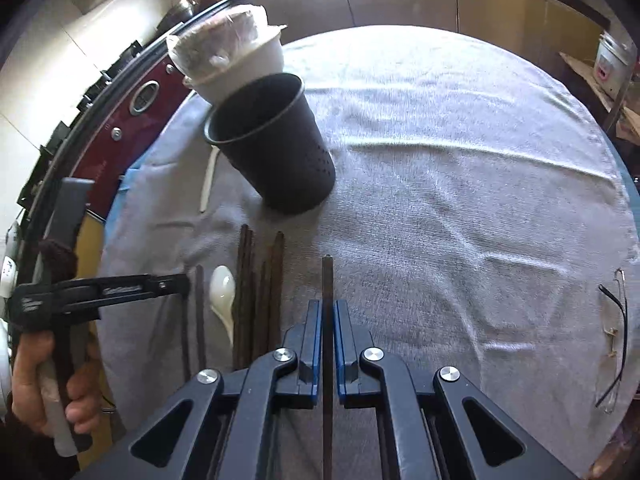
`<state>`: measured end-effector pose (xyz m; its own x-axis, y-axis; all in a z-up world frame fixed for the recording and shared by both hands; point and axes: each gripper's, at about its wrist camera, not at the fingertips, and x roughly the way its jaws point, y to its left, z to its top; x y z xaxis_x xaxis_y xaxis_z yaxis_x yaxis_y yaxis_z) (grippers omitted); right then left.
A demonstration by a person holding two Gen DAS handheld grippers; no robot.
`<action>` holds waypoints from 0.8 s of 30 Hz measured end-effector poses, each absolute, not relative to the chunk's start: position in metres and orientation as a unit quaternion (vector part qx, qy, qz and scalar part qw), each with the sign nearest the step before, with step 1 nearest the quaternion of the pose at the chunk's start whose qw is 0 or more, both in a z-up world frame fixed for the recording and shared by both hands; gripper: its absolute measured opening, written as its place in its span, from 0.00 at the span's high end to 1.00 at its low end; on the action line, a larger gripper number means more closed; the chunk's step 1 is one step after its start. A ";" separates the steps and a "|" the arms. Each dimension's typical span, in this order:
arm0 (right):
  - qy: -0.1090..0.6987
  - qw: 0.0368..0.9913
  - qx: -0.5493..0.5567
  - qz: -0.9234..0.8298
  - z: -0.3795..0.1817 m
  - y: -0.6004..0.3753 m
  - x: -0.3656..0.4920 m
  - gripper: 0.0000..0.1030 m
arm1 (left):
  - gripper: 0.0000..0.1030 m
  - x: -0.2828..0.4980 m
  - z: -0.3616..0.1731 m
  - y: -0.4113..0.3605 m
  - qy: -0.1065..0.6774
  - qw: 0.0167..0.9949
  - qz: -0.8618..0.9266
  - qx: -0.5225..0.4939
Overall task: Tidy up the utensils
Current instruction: 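Close the left gripper on one chopstick while the right gripper grasps another, then lift the chopsticks with both grippers and lower them into the black cup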
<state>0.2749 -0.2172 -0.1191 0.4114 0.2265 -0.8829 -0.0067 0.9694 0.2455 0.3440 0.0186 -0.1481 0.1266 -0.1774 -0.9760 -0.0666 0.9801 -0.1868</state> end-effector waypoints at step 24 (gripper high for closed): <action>0.427 0.894 0.110 0.082 -0.040 -0.233 0.208 0.94 | 0.96 0.274 -0.052 -0.019 0.499 0.860 -0.086 -0.067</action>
